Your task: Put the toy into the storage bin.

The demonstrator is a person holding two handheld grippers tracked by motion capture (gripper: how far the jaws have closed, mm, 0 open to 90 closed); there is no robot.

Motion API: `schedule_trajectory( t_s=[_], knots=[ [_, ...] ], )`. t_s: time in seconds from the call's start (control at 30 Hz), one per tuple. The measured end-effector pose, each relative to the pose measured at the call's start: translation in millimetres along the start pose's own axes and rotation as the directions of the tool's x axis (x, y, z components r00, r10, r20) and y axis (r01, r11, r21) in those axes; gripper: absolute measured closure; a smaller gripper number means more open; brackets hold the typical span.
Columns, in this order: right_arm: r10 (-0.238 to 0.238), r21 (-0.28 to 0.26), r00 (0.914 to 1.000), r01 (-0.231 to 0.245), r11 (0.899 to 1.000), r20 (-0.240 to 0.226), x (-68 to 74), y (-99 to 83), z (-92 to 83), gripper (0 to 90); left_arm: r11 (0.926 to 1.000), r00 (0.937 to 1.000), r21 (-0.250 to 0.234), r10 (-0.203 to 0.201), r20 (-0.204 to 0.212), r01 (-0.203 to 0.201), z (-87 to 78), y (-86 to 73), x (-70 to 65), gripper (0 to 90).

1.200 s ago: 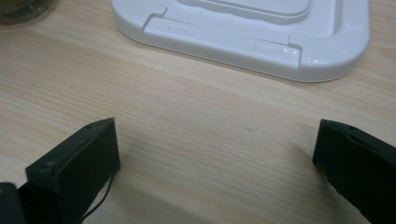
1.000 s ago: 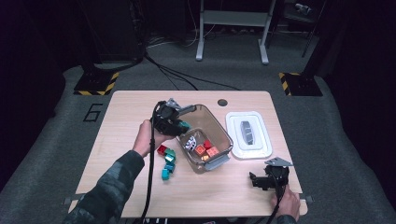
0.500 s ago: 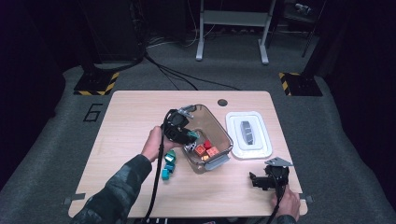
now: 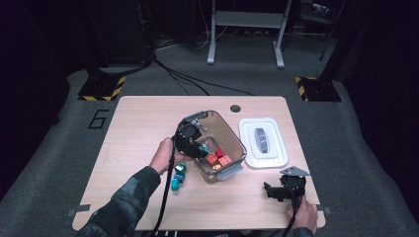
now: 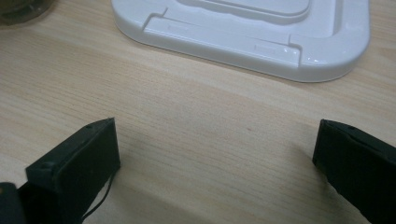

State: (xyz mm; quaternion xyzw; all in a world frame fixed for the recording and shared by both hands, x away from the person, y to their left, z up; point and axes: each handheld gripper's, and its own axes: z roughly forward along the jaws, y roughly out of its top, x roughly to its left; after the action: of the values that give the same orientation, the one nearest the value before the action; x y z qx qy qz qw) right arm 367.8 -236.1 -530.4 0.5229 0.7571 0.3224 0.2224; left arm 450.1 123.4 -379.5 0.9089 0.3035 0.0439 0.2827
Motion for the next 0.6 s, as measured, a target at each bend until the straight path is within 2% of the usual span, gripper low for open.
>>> schedule_trajectory(
  t_s=[0.07,0.2,0.37,0.5,0.6],
  knots=[
    [0.001,0.0,1.0,-0.001,1.0,0.0,0.0,0.0,0.0,0.0,1.0,1.0,-0.002,0.0,-0.004,0.0,0.2,-0.2,-0.6,50.8],
    [0.0,0.0,1.0,0.0,1.0,0.0,0.0,0.0,0.0,0.0,0.9987,0.9998,-0.05,-0.011,-0.018,0.01,-9.2,-2.7,0.2,36.2],
    [0.0,0.0,1.0,0.0,1.0,0.0,0.0,0.0,0.0,0.0,0.9948,0.9976,-0.099,-0.031,-0.061,0.025,-25.8,-8.2,2.4,21.6],
    [0.0,0.0,1.0,0.0,1.0,0.0,0.0,0.0,0.0,0.0,0.9901,0.9955,-0.135,-0.05,-0.08,0.039,-36.6,-15.0,4.5,15.7],
    [0.0,0.0,1.0,0.0,1.0,0.0,0.0,0.0,0.0,0.0,0.983,0.9913,-0.174,-0.079,-0.106,0.059,-47.3,-28.3,8.0,14.7]
  ],
)
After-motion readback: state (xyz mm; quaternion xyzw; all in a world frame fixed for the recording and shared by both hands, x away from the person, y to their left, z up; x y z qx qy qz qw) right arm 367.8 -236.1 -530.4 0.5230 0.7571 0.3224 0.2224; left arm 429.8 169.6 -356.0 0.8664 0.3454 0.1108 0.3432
